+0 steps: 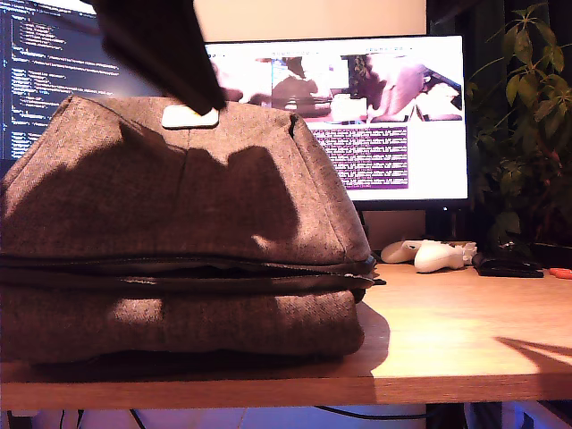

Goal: Pack the pair of socks inside the grey Google backpack

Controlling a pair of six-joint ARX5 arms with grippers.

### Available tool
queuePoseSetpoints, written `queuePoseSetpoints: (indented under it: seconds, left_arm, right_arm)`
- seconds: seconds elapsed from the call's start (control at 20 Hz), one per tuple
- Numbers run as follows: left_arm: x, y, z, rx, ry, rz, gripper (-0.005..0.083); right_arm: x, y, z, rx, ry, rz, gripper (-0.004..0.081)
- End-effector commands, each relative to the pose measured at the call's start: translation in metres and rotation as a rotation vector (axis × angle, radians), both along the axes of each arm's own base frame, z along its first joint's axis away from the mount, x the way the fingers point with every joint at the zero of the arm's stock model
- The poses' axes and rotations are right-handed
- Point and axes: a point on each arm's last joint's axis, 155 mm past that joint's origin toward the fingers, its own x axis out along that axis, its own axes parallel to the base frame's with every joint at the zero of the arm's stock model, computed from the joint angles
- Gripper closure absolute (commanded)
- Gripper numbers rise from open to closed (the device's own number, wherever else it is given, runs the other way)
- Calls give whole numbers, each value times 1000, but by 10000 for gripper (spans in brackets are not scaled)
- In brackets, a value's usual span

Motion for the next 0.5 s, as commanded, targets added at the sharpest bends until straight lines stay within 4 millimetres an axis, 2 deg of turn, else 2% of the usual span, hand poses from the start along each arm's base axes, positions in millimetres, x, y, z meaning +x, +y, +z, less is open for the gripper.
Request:
queuePoseSetpoints:
  seconds: [0.0,0.05,0.2,0.45]
  left_arm:
    - [5,0,8,-44,5,60,646]
    - [9,-1,14,-69,-5,74,786]
    - [36,-1,39,-168,-84,138,793]
    - [79,17,69,-291,-171,278,793]
  right_arm:
    - [11,-5,5,68,0,-28,780]
    - [17,-8,8,98,-1,-33,780]
    - [35,-12,16,173,-9,-20,780]
    - [65,-46,27,248,-37,-78,780]
